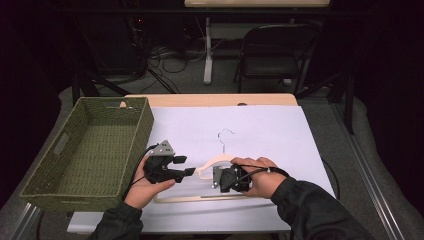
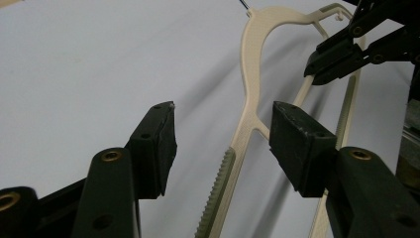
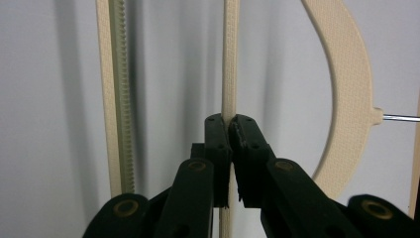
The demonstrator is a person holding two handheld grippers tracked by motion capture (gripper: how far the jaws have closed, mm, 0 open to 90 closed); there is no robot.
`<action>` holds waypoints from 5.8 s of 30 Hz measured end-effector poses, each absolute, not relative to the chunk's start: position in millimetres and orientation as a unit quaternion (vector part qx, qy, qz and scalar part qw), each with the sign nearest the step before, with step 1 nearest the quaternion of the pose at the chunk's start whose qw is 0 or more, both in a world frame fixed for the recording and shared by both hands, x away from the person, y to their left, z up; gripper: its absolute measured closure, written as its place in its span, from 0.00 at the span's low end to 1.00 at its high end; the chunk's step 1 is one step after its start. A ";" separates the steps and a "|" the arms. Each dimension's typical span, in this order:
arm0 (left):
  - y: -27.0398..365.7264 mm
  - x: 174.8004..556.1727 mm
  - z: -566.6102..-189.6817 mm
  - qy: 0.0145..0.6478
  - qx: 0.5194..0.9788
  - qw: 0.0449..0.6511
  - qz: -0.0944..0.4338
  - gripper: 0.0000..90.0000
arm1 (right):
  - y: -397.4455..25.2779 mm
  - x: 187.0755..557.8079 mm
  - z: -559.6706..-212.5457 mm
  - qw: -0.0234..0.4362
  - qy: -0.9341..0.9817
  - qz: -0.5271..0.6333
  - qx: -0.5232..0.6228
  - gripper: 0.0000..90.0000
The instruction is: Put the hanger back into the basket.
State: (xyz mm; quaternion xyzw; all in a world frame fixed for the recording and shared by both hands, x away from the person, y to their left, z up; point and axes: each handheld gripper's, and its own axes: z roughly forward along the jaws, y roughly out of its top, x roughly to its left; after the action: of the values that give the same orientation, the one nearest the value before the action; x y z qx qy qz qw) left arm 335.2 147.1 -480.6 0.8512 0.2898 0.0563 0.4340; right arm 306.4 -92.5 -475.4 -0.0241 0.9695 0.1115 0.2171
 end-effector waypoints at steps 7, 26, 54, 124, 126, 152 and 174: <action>143.4 335.7 -481.7 0.281 0.856 0.434 0.028 0.50 | -92.1 301.4 -475.9 0.238 0.964 0.108 -0.048 0.95; 129.9 342.6 -493.6 0.266 0.873 0.408 -0.025 0.54 | -89.4 294.4 -477.1 0.256 0.958 0.106 -0.077 0.95; 120.6 344.5 -504.8 0.243 0.886 0.387 -0.080 0.64 | -88.1 292.6 -478.3 0.268 0.953 0.109 -0.091 0.95; 161.0 324.9 -467.0 0.300 0.845 0.442 -0.007 0.97 | -119.2 296.5 -471.1 0.276 0.947 0.162 -0.022 0.59; 161.6 323.5 -465.4 0.305 0.844 0.441 -0.001 0.97 | -119.8 297.6 -471.2 0.276 0.947 0.163 -0.027 0.58; 225.9 287.6 -387.8 0.373 0.817 0.424 0.117 0.97 | -147.8 306.5 -475.5 0.253 0.952 0.164 0.052 0.48; 307.9 301.5 -369.3 0.455 0.770 0.410 0.180 0.97 | -158.9 312.8 -481.3 0.250 0.950 0.165 0.090 0.47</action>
State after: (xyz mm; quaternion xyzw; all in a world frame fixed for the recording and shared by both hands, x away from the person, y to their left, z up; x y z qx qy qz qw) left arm 301.5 307.9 -369.3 0.7699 0.4547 0.1795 0.4102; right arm 312.8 -158.9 -481.3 0.0904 0.9497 0.1650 0.2503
